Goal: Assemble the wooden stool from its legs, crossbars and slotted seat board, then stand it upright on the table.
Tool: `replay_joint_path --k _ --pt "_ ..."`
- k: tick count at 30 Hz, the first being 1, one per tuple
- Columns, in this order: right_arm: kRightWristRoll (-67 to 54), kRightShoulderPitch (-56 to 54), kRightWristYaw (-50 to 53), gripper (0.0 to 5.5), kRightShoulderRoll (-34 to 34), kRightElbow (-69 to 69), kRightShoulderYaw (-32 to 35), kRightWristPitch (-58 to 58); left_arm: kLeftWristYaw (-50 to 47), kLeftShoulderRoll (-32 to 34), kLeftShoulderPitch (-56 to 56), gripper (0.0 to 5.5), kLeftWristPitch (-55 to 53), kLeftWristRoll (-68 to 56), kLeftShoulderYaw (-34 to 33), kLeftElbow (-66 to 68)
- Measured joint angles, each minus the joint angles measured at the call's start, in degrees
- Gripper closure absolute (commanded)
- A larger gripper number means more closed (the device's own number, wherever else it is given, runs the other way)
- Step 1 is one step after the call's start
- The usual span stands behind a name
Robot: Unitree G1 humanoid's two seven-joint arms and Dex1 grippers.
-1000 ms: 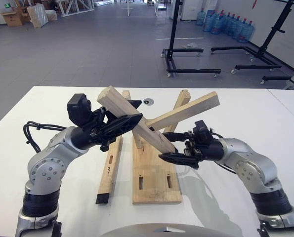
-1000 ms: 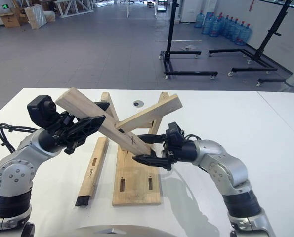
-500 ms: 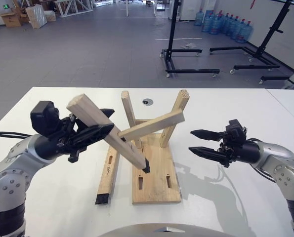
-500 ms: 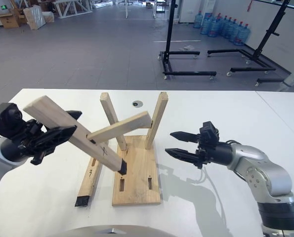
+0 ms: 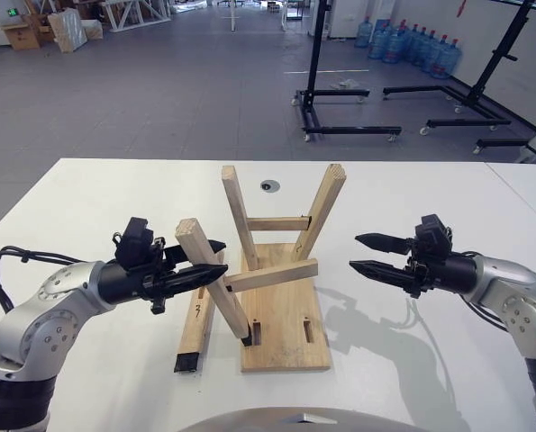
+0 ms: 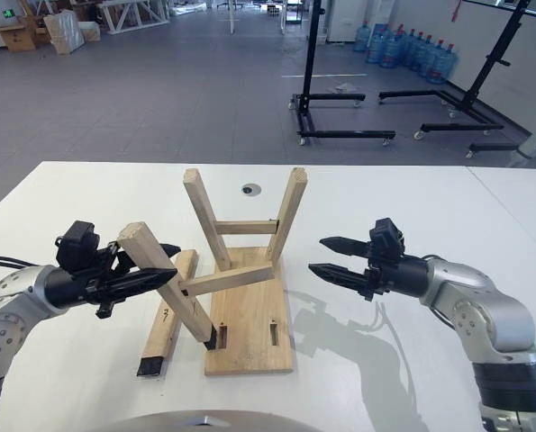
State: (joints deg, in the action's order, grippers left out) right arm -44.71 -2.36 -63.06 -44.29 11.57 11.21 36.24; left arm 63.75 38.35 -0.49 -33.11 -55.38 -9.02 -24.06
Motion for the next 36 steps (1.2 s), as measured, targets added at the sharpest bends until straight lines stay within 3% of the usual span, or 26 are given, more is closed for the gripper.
replay_joint_path --k 13,28,36 --pt "3.2 -1.88 -2.22 1.44 -0.48 -3.69 -2.26 -0.13 0.99 -1.43 -2.22 3.45 -0.75 0.36 4.63 -0.5" --pt "3.05 -3.36 -1.68 1.44 1.32 -2.34 -4.02 -0.05 4.37 0.65 -11.25 3.46 -1.18 5.97 6.94 8.82" --pt "3.14 -3.19 -1.58 1.44 1.32 -1.53 -4.42 -0.08 3.83 1.81 -8.77 3.46 2.79 11.06 7.99 1.86"
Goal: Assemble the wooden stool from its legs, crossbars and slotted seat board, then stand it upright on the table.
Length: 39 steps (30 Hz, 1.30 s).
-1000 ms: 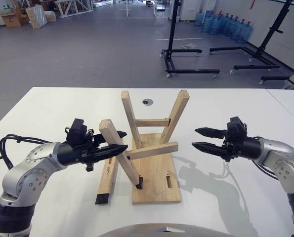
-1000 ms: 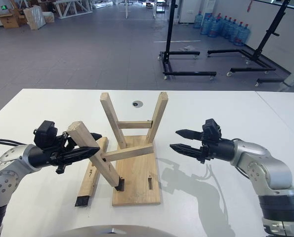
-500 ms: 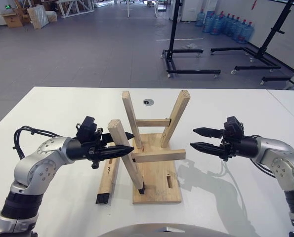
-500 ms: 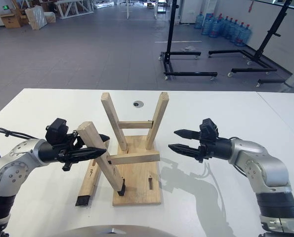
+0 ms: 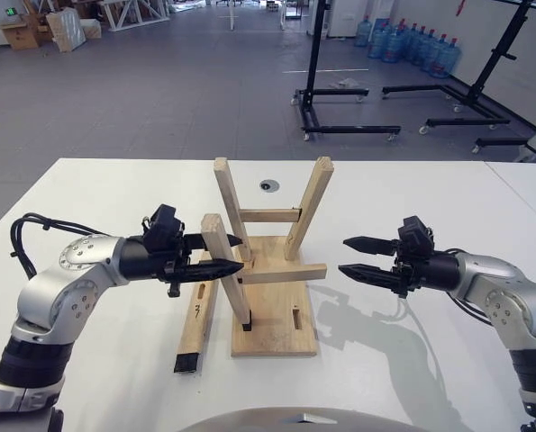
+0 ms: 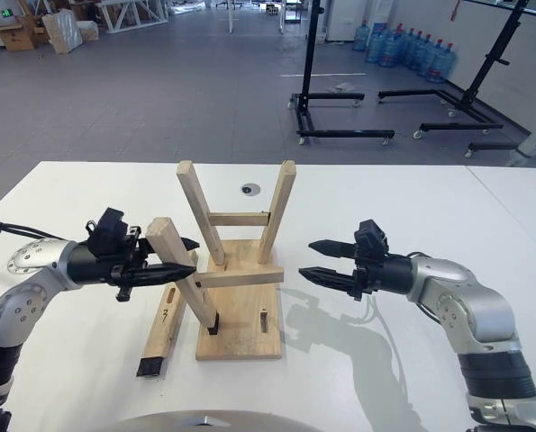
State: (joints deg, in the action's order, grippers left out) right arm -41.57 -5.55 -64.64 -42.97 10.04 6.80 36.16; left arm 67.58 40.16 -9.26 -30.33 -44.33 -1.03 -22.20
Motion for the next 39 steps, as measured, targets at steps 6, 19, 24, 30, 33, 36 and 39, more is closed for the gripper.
replay_joint_path --k 6,19,24,30,33,36,39 --pt "0.0 0.0 0.56 1.44 0.0 0.29 0.0 0.01 -0.92 0.19 3.78 3.46 4.47 1.97 1.22 -2.84" --pt "0.19 -0.28 2.49 1.44 1.24 -0.31 -0.07 -0.14 -1.16 3.26 6.95 3.46 12.43 6.11 5.7 -4.46" --pt "1.13 -0.66 3.01 1.44 2.11 -0.57 -0.13 -1.25 -0.86 5.57 9.07 2.65 9.91 8.68 8.46 -2.71" --pt "1.63 -0.59 3.16 1.44 2.54 -0.65 -0.13 -1.91 -0.8 5.79 9.65 1.87 7.52 5.94 4.37 -2.84" --pt "1.77 -0.52 3.27 1.44 2.8 -0.87 -0.13 -2.17 -0.91 6.46 10.47 1.51 7.02 4.79 1.2 -4.25" --pt "2.06 -0.14 3.39 1.44 2.95 -0.97 0.02 -2.45 -0.66 8.35 14.02 1.11 6.63 4.78 -1.65 -5.23" --pt "2.09 0.64 3.69 1.44 3.23 -0.88 0.2 -2.55 0.11 10.01 17.53 0.64 5.91 4.76 -2.16 -7.24"
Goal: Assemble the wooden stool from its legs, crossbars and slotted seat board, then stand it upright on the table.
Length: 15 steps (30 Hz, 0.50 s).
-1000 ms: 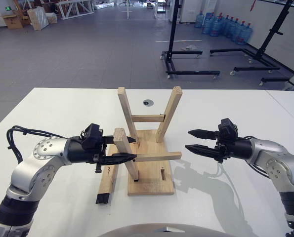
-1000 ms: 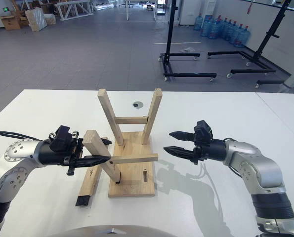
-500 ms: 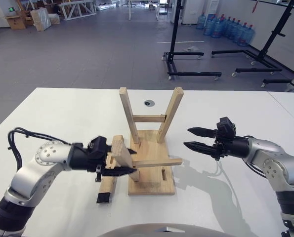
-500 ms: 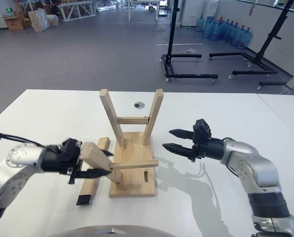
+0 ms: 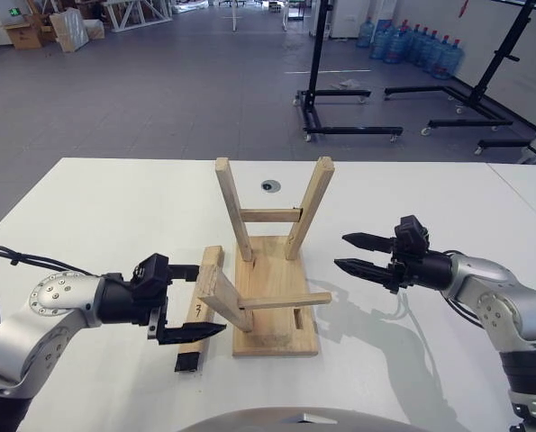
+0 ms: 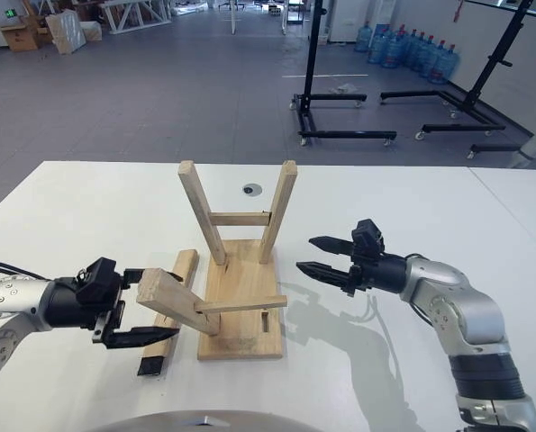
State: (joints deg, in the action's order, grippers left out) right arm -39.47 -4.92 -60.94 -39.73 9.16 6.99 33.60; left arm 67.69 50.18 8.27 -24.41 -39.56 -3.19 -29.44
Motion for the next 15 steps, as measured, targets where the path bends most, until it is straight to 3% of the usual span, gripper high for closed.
replay_joint_path --k 2,9,15 --pt "0.08 0.87 0.93 1.44 0.43 0.29 0.33 -0.21 0.32 0.56 1.9 0.36 -0.33 0.63 0.18 -0.51" --pt "0.03 3.6 3.14 1.44 1.77 2.61 0.79 -0.57 -9.64 0.67 5.24 0.36 -5.08 9.89 2.34 2.59" --pt "0.02 7.01 5.12 1.44 2.57 5.35 1.53 -0.59 -26.51 -8.6 4.17 0.36 -14.18 8.84 1.98 -3.87"
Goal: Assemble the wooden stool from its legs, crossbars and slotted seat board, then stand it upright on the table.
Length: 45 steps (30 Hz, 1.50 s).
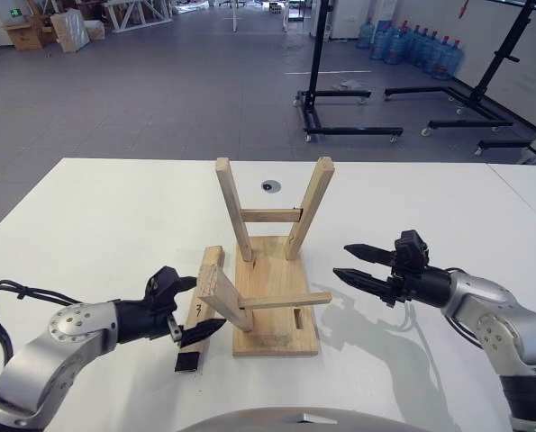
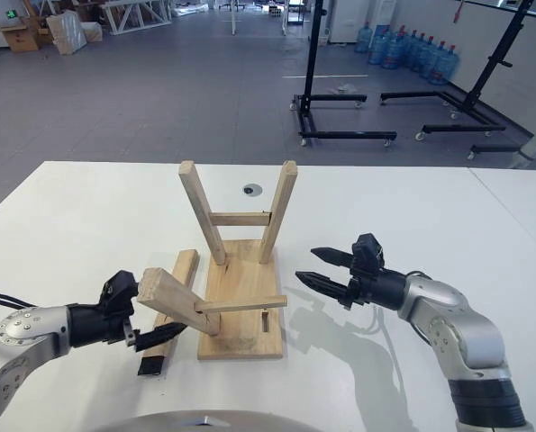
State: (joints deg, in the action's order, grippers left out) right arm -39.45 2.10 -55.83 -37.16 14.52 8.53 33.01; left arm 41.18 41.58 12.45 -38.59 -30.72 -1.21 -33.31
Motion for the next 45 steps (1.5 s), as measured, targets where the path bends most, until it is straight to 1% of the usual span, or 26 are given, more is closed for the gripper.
replay_joint_path --k 1,6,8,11,12,21,22,23,27,32,36,41,45 --pt "-0.02 0.68 0.5 1.44 0.27 0.55 0.1 0.0 -4.43 -2.49 -1.42 0.36 -2.43 0.24 0.11 -0.64" --pt "-0.05 3.35 2.42 1.44 1.27 2.55 0.55 -0.02 -21.36 -8.82 -3.87 0.36 -12.58 7.56 4.13 -4.19" --pt "-0.04 3.89 3.06 1.44 1.72 2.94 0.59 -0.05 -24.1 -9.76 -4.9 0.36 -15.32 8.83 4.74 -4.36" --pt "-0.03 4.24 4.0 1.44 2.55 3.44 0.57 -0.36 -28.18 -13.73 -6.13 0.36 -18.96 9.57 5.05 -3.98" --pt "-0.03 4.33 4.31 1.44 2.82 3.5 0.55 -0.64 -28.72 -14.08 -6.1 0.36 -19.55 9.97 5.34 -3.85" --pt "-0.15 5.8 5.45 1.44 3.21 5.38 0.67 -0.69 -30.1 -14.54 -3.17 0.36 -21.47 13.27 7.61 -1.24" --pt "-0.38 5.88 5.53 1.44 3.21 5.76 0.69 -0.69 -30.05 -14.52 -3.03 0.53 -21.14 13.54 7.78 -1.21" --pt "-0.48 5.94 5.61 1.44 3.23 5.91 0.68 -0.69 -29.95 -14.51 -2.93 0.59 -20.81 13.68 7.88 -1.05" --pt "-0.48 6.25 6.05 1.44 3.85 5.92 0.67 -0.84 -28.07 -14.52 -2.58 1.28 -17.72 13.72 7.86 1.5" --pt "-0.3 6.24 6.42 1.44 4.26 5.9 0.45 -1.35 -26.21 -14.31 -2.26 1.92 -11.55 14.16 5.75 7.23" --pt "-0.22 6.23 6.63 1.44 4.3 5.9 0.4 -1.37 -25.1 -13.76 -2.37 2.59 -8.58 14.37 4.76 9.78" --pt "-0.22 6.24 6.96 1.44 4.43 5.91 0.4 -1.37 -24.26 -13.08 -2.45 2.94 -7.0 15.28 3.92 11.25" --pt "-0.24 6.33 7.01 1.44 4.52 5.95 0.4 -1.46 -23.72 -13.06 -2.99 2.97 -6.19 15.59 2.9 12.76"
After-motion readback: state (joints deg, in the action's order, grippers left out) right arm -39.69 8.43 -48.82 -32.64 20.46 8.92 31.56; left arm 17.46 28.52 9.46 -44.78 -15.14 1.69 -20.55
